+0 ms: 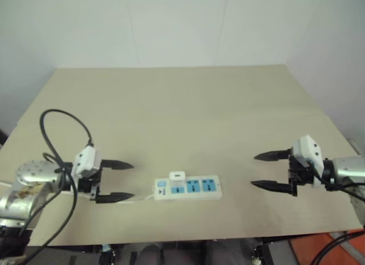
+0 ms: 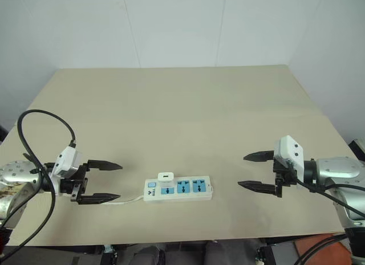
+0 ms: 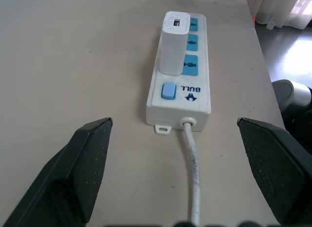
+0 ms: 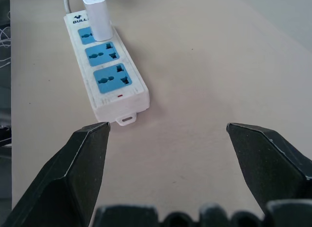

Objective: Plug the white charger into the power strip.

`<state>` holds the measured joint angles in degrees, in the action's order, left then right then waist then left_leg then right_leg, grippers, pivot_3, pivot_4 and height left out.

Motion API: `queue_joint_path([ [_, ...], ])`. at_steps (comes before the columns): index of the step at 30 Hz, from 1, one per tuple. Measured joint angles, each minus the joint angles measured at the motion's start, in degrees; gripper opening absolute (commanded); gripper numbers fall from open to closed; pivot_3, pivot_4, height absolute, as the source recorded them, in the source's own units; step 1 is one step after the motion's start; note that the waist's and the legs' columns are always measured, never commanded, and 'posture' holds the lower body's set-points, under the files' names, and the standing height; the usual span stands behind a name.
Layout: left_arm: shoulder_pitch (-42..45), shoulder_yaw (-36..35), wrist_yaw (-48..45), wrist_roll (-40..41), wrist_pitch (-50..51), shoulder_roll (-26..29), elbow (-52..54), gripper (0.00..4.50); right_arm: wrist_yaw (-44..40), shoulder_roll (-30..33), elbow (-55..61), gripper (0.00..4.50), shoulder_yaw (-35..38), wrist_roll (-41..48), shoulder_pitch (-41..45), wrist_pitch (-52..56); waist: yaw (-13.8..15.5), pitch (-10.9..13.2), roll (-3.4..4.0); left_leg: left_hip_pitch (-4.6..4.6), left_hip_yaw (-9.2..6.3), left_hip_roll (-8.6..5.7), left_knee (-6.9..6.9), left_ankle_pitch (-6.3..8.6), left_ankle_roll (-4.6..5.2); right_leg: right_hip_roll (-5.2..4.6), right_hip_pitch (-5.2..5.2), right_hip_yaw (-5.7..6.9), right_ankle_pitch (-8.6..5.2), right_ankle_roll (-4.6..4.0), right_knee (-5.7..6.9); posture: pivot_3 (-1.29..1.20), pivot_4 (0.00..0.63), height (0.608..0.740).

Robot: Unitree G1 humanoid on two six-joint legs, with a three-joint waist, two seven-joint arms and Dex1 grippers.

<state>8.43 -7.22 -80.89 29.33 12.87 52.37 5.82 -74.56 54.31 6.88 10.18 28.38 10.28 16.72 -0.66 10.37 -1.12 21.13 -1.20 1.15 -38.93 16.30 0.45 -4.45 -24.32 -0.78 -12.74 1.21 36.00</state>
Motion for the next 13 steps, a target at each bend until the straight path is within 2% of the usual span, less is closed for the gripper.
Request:
queue_joint_path([
  [13, 0.7, 1.19, 0.01, -0.11, -0.04, -0.31, -0.15, 4.47, 0.56, -0.05, 1.34, 4.5, 0.0, 0.0, -0.94, 0.0, -0.06, 0.0, 0.0, -0.03, 0.0, 0.0, -0.05, -0.02, -0.03, 0.01, 0.0, -0.05, 0.05, -0.02, 0.08, 0.0, 0.15, 0.74],
])
